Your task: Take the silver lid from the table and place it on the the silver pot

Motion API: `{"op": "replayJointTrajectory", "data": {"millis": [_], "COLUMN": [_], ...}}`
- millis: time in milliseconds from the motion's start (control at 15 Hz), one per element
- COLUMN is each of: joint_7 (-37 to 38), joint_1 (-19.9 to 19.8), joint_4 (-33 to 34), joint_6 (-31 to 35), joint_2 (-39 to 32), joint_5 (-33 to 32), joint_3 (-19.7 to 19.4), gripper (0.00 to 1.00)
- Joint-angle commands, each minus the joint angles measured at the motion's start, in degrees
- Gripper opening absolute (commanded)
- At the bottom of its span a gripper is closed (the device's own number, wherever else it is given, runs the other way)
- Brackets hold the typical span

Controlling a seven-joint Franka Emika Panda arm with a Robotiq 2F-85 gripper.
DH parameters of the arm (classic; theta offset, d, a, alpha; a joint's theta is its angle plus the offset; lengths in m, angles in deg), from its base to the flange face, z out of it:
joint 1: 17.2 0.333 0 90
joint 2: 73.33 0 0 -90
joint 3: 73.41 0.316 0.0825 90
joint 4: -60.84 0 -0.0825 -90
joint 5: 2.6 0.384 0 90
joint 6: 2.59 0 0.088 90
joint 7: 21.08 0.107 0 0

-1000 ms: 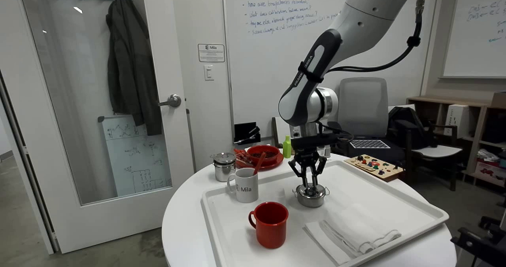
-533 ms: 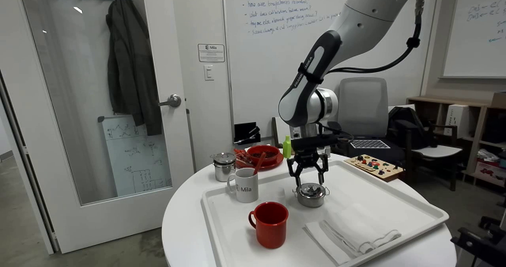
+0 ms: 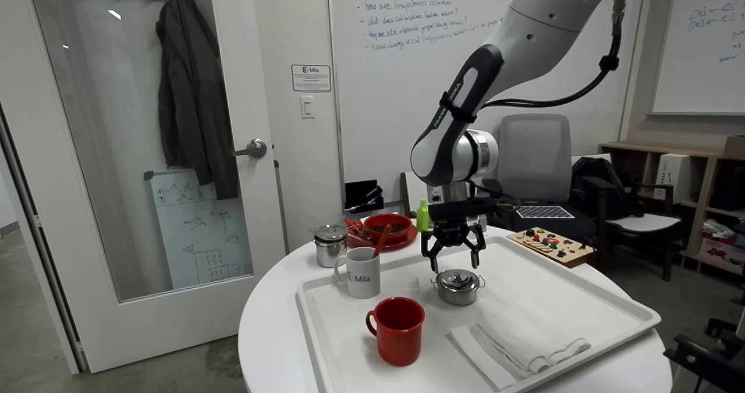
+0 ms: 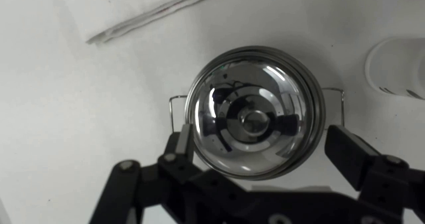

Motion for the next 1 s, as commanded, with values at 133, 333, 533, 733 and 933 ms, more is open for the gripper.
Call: {"op": "replayJointTrajectory", "data": {"millis": [133,333,533,733,933], "joint_7": [-1.25,-0.42,-0.49,-1.8,-4.71], "joint_1": [-0.46,-0.05,0.43,1.05,1.64], "joint_4": [0.14,-3.24,-10.21,-16.29,-20.14], "joint_6": [-0.51,2.81,9.18,11.36,8.39], "joint_2": [0.29,2.91,8.33,13.53,17.53], "joint_5": [1.51,1.5,0.87,-1.01,-4.94], "joint_3": [0.77,0.2,-1.01,-2.7,-4.64], "gripper": [0.8,0.56,0.4,0.16,0.06]}}
